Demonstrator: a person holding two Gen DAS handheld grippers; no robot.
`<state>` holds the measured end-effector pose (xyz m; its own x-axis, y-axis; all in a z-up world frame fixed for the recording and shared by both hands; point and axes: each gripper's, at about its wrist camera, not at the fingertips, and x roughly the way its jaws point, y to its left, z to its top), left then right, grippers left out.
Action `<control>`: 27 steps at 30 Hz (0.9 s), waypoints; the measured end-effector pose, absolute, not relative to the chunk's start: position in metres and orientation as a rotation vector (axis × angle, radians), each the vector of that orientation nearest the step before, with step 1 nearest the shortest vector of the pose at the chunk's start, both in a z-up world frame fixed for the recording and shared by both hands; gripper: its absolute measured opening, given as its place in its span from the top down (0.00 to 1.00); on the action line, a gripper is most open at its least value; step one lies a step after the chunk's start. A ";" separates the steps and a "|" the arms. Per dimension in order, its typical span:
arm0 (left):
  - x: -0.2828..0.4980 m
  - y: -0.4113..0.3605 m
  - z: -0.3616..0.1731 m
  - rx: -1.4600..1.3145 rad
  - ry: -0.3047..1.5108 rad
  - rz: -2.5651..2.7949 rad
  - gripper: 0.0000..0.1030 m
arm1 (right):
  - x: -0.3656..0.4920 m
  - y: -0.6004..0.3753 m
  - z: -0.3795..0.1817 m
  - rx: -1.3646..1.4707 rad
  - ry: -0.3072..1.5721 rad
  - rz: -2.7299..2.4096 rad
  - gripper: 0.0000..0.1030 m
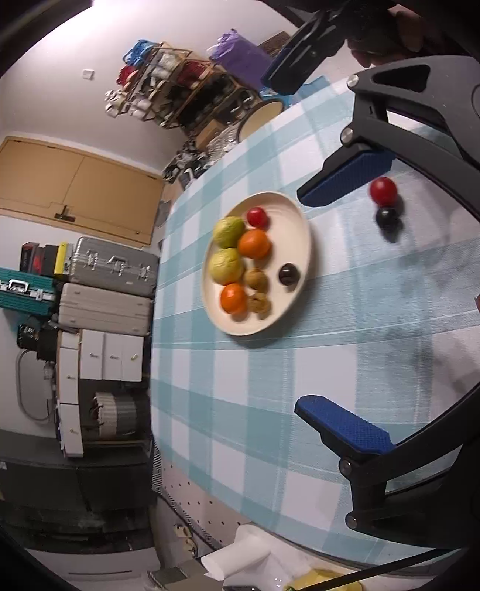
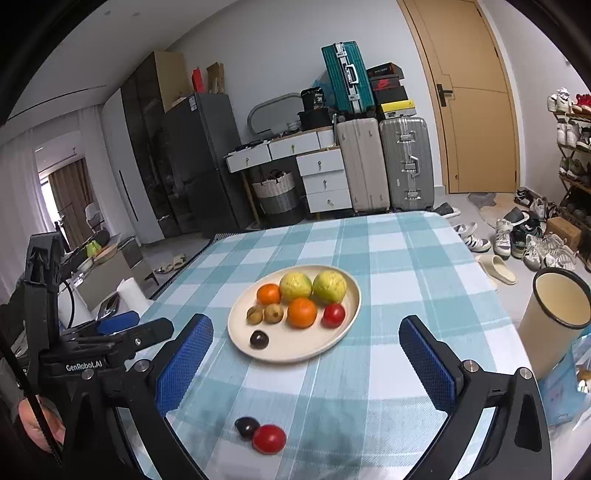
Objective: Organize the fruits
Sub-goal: 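Withdraw both tools toward the remaining plum and tomato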
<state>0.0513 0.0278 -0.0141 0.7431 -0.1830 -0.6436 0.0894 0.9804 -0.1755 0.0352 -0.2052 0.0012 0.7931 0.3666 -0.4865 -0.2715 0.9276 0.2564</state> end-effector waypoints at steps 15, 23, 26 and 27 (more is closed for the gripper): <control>0.042 0.023 -0.080 -0.164 0.874 -0.198 0.01 | 0.027 -0.192 -0.055 0.155 0.724 0.469 0.00; 0.035 0.018 -0.100 -0.161 0.923 -0.229 0.01 | 0.028 -0.180 -0.085 0.172 0.810 0.510 0.06; 0.034 0.019 -0.102 -0.168 0.924 -0.223 0.01 | 0.029 -0.175 -0.088 0.147 0.831 0.519 0.13; 0.034 0.020 -0.102 -0.170 0.926 -0.219 0.01 | 0.030 -0.173 -0.089 0.143 0.840 0.522 0.15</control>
